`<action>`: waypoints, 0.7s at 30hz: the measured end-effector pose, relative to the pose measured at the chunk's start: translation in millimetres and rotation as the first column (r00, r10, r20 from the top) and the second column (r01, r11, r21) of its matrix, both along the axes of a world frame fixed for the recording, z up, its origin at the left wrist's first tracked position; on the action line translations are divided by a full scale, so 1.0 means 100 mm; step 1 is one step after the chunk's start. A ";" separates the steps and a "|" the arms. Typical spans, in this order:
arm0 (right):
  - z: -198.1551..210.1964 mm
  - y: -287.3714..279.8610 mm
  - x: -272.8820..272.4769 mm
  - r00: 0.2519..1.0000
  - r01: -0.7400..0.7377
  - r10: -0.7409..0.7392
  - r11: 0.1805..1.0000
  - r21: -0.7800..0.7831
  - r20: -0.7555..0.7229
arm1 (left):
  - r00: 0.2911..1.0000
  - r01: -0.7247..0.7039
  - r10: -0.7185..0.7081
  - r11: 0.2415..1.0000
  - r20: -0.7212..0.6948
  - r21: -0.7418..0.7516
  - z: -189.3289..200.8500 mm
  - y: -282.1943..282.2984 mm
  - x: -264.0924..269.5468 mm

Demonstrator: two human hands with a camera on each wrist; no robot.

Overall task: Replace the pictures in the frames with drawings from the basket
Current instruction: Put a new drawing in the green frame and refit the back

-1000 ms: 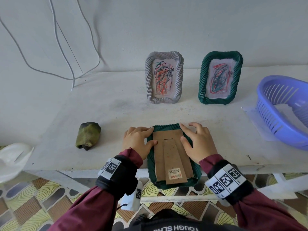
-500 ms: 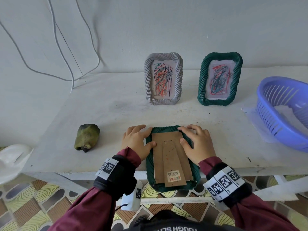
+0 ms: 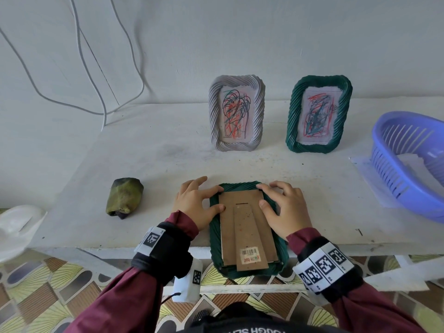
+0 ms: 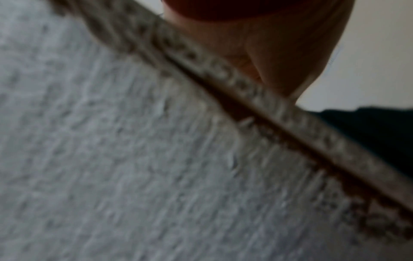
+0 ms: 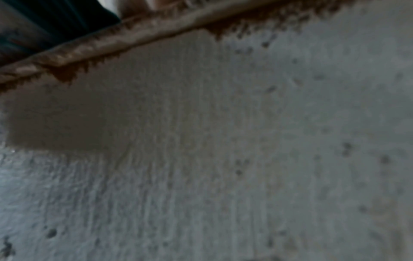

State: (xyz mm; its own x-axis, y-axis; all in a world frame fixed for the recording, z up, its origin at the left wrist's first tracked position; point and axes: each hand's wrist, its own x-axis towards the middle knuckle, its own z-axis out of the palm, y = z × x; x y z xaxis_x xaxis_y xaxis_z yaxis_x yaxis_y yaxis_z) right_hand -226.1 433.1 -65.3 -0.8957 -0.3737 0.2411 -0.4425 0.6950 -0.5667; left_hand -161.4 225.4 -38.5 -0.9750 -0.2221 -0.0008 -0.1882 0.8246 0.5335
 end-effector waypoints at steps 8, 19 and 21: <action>0.01 0.01 -0.01 1.000 -0.008 0.008 1.000 0.014 0.016 | 0.999 -0.035 0.036 0.999 -0.023 0.038 -0.02 0.01 -0.01; 0.18 0.30 0.26 0.997 0.017 -0.015 1.000 -0.023 0.079 | 0.964 -0.129 0.139 0.990 -0.227 0.058 -0.14 0.14 0.42; 0.23 0.36 0.30 0.989 -0.017 0.022 0.999 -0.035 0.146 | 0.967 -0.100 0.120 0.990 -0.227 0.098 -0.19 0.17 0.48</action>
State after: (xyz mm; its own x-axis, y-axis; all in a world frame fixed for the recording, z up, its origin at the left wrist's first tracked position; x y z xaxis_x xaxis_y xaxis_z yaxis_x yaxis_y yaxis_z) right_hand -196.1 468.7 -42.8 -0.9148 -0.3854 0.1208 -0.3665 0.6666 -0.6491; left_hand -113.8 241.9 -57.2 -0.9204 -0.3367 0.1986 -0.1382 0.7555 0.6405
